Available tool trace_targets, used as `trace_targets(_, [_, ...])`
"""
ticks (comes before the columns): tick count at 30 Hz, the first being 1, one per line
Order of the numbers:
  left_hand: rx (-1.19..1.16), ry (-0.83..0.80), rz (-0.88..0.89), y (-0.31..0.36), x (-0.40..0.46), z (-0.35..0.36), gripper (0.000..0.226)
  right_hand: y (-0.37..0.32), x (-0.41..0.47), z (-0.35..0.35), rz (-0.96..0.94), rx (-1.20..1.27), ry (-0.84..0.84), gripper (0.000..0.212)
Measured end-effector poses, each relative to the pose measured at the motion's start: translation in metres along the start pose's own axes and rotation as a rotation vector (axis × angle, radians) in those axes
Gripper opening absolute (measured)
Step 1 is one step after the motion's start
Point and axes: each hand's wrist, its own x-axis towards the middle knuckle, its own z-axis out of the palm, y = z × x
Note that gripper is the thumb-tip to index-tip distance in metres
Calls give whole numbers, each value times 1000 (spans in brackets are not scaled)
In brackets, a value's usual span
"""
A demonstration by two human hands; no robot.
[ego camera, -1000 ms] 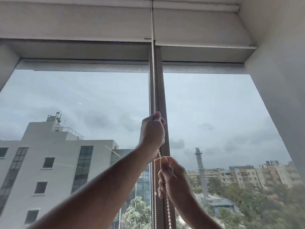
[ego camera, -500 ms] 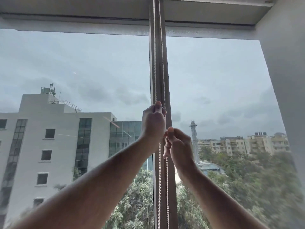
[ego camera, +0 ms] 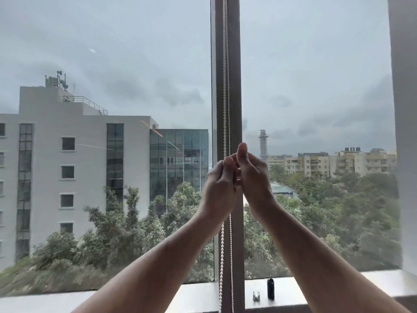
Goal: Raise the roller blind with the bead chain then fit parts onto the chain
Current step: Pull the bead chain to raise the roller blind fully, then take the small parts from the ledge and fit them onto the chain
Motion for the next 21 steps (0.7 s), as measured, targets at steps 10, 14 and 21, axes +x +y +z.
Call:
trace_targets(10, [288, -108, -39, -97, -68, -16, 25, 31, -51, -4, 82, -87, -95, 30])
trace_targets(14, [339, -125, -132, -124, -90, -20, 24, 50, -70, -3, 146, -92, -64, 28])
trace_targets(21, [374, -135, -216, -151, -113, -29, 26, 91, -102, -9, 234, -68, -61, 28])
